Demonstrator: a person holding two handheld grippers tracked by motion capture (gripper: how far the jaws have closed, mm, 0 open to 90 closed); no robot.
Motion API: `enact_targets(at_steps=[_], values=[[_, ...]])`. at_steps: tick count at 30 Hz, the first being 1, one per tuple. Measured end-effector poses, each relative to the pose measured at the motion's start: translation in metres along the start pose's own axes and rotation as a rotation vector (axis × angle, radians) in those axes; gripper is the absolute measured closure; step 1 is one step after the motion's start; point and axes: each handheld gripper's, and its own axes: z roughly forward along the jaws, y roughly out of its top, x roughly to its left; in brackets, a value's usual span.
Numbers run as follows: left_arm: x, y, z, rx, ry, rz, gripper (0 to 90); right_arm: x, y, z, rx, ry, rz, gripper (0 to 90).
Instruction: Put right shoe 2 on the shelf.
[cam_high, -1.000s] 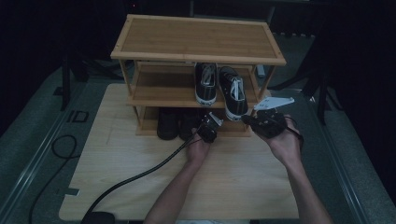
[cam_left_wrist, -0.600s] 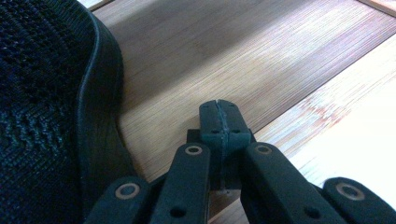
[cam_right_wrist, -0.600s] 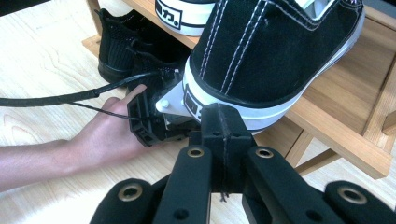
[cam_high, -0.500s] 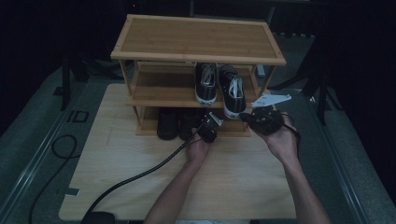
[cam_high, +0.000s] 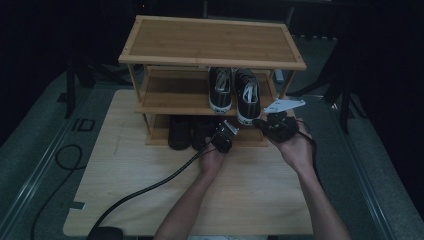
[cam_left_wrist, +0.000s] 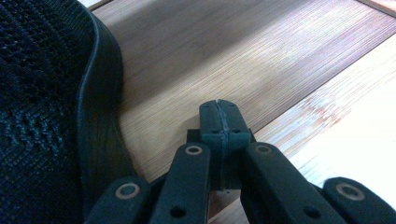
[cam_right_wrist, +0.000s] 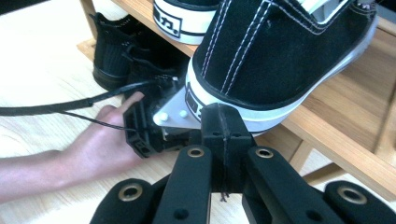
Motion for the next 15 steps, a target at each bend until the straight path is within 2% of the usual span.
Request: enact_targets(at_steps=[4, 8, 10, 15], values=[[0.0, 0.0, 0.0, -0.002, 0.006, -0.001, 90.0, -0.008, -0.004, -0.002, -0.005, -0.007, 0.024, 90.0], [0.0, 0.0, 0.0, -0.002, 0.005, -0.002, 90.0, -0.009, -0.006, -0.002, -0.006, -0.009, 0.024, 90.0], [0.0, 0.0, 0.0, 0.0, 0.007, -0.003, 90.0, -0.009, -0.005, -0.001, -0.006, -0.028, 0.013, 90.0], [0.0, 0.0, 0.0, 0.002, 0.007, -0.002, 90.0, -0.014, -0.005, -0.002, -0.009, -0.037, 0.025, 90.0]])
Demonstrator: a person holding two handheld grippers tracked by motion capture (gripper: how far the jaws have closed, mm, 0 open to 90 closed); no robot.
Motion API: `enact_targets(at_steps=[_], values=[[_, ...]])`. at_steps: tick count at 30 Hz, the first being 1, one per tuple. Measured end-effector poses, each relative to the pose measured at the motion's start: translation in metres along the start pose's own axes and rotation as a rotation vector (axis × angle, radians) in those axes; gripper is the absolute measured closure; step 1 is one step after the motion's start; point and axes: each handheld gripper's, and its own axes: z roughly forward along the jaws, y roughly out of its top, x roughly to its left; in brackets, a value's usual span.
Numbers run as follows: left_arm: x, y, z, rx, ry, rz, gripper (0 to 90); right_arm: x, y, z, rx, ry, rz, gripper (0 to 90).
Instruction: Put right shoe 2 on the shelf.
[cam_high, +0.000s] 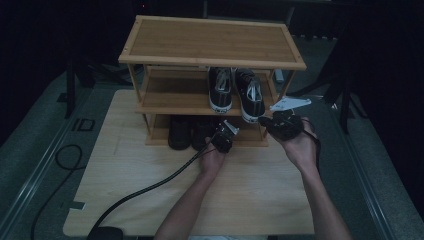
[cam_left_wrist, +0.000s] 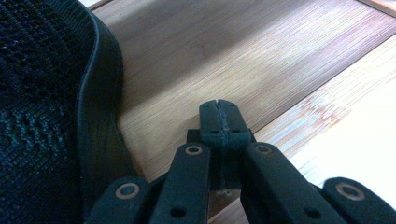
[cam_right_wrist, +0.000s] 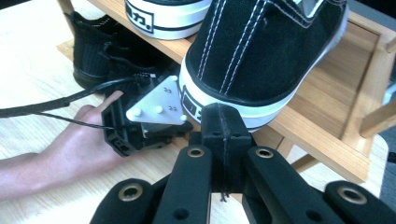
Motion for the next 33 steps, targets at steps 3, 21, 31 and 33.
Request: enact_targets(at_steps=[3, 21, 31, 33], values=[[0.0, 0.0, 0.0, -0.001, 0.001, 0.001, 90.0, -0.004, -0.001, 0.0, 0.002, -0.015, 0.006, 90.0], [0.0, 0.0, 0.0, -0.003, 0.004, 0.001, 90.0, 0.005, 0.015, 0.024, 0.001, 0.02, -0.013, 90.0], [0.0, 0.0, 0.0, -0.001, 0.003, 0.003, 90.0, -0.004, 0.011, 0.014, -0.034, -0.022, 0.021, 90.0], [0.0, 0.0, 0.0, -0.002, 0.007, 0.001, 90.0, -0.009, 0.011, 0.012, -0.037, -0.029, 0.033, 90.0]])
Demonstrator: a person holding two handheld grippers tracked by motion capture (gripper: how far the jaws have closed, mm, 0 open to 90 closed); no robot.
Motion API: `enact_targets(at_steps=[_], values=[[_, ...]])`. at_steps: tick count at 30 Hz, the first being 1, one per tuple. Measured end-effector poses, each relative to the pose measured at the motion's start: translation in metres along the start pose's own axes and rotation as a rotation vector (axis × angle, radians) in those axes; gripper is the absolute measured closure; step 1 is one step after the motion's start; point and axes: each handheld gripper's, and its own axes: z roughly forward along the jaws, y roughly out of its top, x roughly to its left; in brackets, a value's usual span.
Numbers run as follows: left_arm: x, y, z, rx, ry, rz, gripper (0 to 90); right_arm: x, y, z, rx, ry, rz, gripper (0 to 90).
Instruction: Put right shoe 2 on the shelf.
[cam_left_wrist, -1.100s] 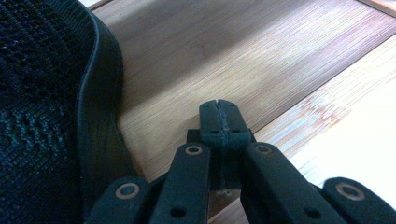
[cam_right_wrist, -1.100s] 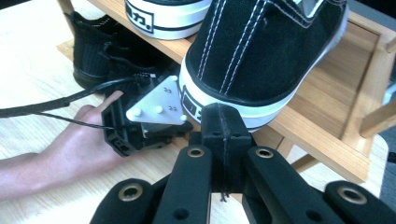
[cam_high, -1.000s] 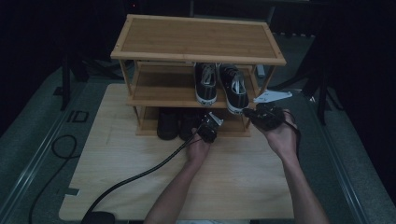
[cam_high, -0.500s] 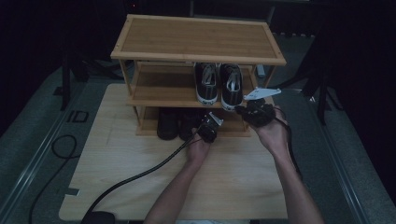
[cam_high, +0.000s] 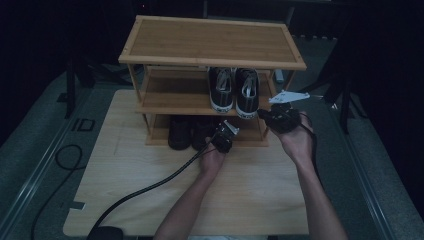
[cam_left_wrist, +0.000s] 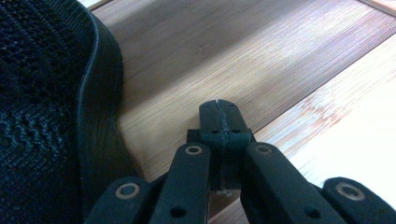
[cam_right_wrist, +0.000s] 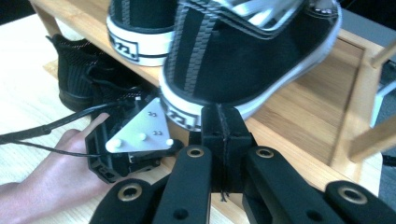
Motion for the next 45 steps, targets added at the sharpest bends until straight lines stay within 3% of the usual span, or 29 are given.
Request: enact_targets(at_steps=[6, 15, 18, 22, 30, 45], values=[[0.0, 0.0, 0.0, -0.003, -0.002, -0.002, 90.0, -0.003, 0.002, 0.01, 0.02, -0.021, 0.009, 90.0], [0.0, 0.0, 0.0, 0.001, -0.004, 0.004, 90.0, -0.005, 0.002, 0.016, -0.001, -0.048, 0.045, 90.0], [0.0, 0.0, 0.0, -0.001, -0.002, 0.005, 90.0, -0.001, -0.003, 0.012, -0.008, -0.017, 0.049, 90.0], [0.0, 0.0, 0.0, -0.002, 0.0, 0.002, 90.0, 0.01, -0.008, 0.011, 0.004, 0.011, 0.013, 90.0], [0.0, 0.0, 0.0, -0.001, -0.002, 0.0, 90.0, 0.01, -0.005, 0.018, 0.009, -0.016, 0.002, 90.0], [0.0, 0.0, 0.0, -0.001, -0.002, 0.001, 90.0, 0.012, 0.002, 0.024, 0.014, 0.02, -0.014, 90.0]])
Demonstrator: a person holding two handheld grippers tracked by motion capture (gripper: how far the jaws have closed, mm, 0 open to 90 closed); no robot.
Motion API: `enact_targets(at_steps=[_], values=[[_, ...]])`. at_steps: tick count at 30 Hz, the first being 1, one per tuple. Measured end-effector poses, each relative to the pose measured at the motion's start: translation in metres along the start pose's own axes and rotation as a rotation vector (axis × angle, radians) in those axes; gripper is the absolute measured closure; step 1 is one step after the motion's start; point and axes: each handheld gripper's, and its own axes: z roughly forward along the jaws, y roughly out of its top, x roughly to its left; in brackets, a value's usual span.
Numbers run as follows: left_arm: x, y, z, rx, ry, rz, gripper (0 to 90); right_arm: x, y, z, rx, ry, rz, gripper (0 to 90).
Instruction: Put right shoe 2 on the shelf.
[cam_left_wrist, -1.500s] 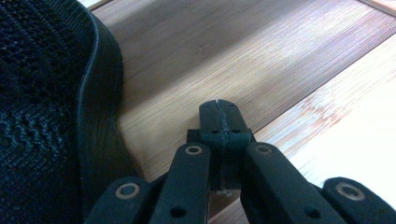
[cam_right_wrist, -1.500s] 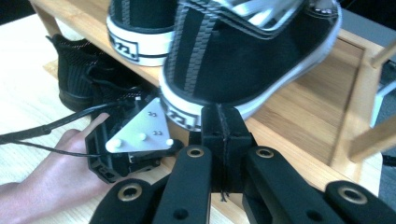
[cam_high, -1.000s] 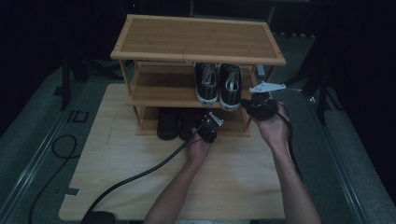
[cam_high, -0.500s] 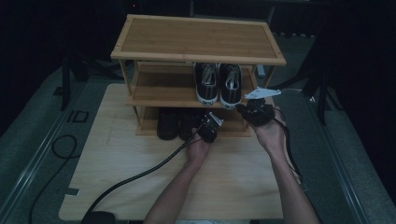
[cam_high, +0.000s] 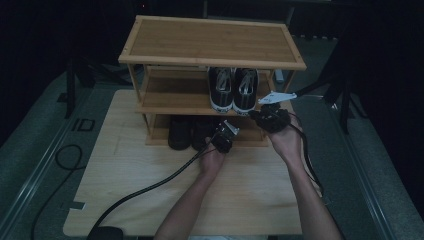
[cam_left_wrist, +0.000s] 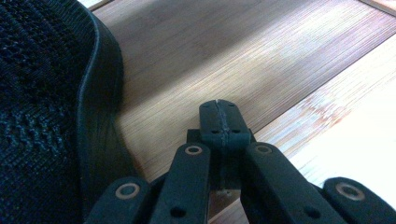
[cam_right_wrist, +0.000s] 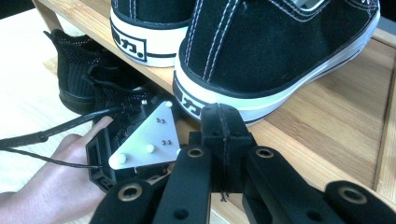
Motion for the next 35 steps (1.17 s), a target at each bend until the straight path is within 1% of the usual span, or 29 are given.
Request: enact_targets(at_steps=[5, 9, 12, 14, 15, 17, 18, 20, 21, 23, 24, 25, 26, 28, 31, 33, 35], values=[[0.0, 0.0, 0.0, -0.003, -0.002, 0.0, 90.0, 0.002, -0.003, -0.001, -0.008, 0.001, -0.001, 90.0], [0.0, 0.0, 0.0, -0.001, -0.007, -0.001, 90.0, 0.004, -0.007, -0.003, 0.002, 0.008, -0.007, 90.0], [0.0, 0.0, 0.0, -0.003, 0.001, 0.003, 90.0, 0.005, -0.011, -0.006, 0.007, 0.004, -0.012, 90.0], [0.0, 0.0, 0.0, -0.003, 0.002, -0.001, 90.0, 0.005, -0.013, -0.008, 0.007, 0.01, -0.012, 89.9], [-0.001, 0.0, 0.0, -0.002, 0.005, 0.005, 90.0, 0.006, -0.014, -0.009, 0.008, 0.008, -0.012, 89.7], [0.0, 0.001, -0.001, -0.002, -0.007, -0.002, 90.0, 0.007, -0.017, -0.01, 0.014, 0.014, -0.019, 89.2], [0.0, 0.001, -0.001, -0.002, -0.012, 0.002, 89.9, 0.007, -0.018, -0.01, 0.017, 0.012, -0.023, 89.0], [0.0, 0.001, -0.004, -0.005, -0.025, 0.002, 87.8, 0.007, -0.021, -0.01, 0.024, 0.017, -0.019, 88.8], [0.0, 0.002, -0.006, -0.007, -0.036, 0.009, 87.5, 0.006, -0.022, -0.009, 0.027, 0.017, -0.018, 88.8], [-0.003, 0.001, -0.008, -0.017, -0.04, 0.0, 87.3, 0.005, -0.025, -0.007, 0.039, 0.018, -0.016, 88.7], [-0.003, 0.001, -0.009, -0.016, -0.044, 0.006, 87.2, 0.005, -0.026, -0.007, 0.041, 0.018, -0.015, 88.7], [-0.004, 0.001, -0.01, -0.026, -0.056, 0.009, 86.9, 0.005, -0.027, -0.006, 0.044, 0.02, -0.013, 88.7], [-0.005, 0.001, -0.011, -0.03, -0.058, 0.025, 86.8, 0.005, -0.028, -0.006, 0.047, 0.021, -0.015, 88.7], [-0.006, 0.001, -0.012, -0.036, -0.065, 0.035, 86.4, 0.004, -0.03, -0.005, 0.051, 0.022, -0.012, 88.7], [-0.008, 0.001, -0.015, -0.049, -0.075, 0.034, 86.1, 0.003, -0.032, -0.005, 0.058, 0.023, -0.004, 88.7], [-0.009, 0.001, -0.017, -0.048, -0.081, 0.044, 85.6, 0.002, -0.034, -0.004, 0.064, 0.022, -0.004, 88.8], [-0.009, 0.001, -0.017, -0.054, -0.08, 0.041, 84.9, 0.002, -0.035, -0.004, 0.067, 0.024, -0.004, 88.8]])
